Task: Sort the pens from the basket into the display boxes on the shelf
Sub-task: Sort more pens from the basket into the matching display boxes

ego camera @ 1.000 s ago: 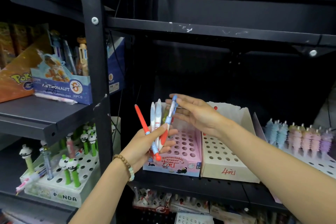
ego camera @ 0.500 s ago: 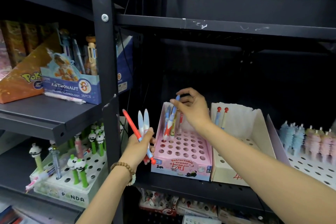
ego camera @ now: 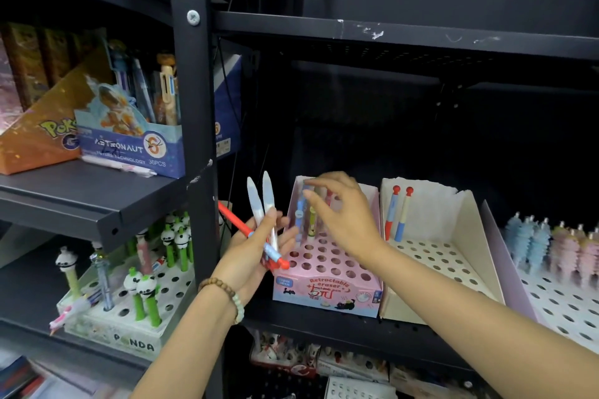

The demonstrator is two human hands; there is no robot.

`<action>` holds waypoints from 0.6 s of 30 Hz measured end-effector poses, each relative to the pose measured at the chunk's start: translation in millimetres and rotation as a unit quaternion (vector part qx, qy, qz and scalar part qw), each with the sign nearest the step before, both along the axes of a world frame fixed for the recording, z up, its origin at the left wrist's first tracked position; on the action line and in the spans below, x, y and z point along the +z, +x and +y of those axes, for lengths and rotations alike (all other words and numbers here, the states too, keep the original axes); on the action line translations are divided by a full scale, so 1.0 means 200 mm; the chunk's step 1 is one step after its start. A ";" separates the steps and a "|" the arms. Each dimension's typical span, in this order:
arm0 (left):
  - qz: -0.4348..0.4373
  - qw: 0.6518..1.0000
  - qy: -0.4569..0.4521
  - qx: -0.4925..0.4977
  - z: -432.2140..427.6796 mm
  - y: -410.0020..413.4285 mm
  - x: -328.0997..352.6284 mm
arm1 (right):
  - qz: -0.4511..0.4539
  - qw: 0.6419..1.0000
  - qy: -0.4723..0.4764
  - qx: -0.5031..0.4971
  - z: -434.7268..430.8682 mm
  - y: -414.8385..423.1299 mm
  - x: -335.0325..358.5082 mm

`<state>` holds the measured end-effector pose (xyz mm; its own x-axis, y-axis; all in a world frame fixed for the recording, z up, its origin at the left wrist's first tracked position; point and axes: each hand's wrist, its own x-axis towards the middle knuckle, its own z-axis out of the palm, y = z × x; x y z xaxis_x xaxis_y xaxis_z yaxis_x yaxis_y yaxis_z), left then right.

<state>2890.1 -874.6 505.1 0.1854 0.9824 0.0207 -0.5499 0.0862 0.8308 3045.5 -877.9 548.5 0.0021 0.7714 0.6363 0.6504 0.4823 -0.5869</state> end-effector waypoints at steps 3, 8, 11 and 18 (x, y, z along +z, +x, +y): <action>-0.030 0.998 0.046 -0.019 -0.02 0.04 0.06 | 0.104 0.985 -0.105 0.086 -0.11 0.00 0.04; -0.014 0.995 0.088 -0.052 -0.08 0.13 0.12 | 0.147 0.930 -0.305 0.140 -0.25 0.05 0.04; -0.018 0.992 0.097 -0.083 -0.12 0.18 0.14 | 0.199 0.917 -0.316 0.138 -0.28 0.09 0.04; 0.023 0.996 0.087 -0.022 -0.13 0.21 0.14 | 0.307 0.891 -0.316 0.108 -0.31 0.20 0.08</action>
<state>2931.3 -900.4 532.5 0.2333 0.9557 0.1798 -0.5098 -0.0372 0.8595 3084.9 -939.9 564.0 0.0086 1.0000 0.0035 0.0455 0.0031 -0.9990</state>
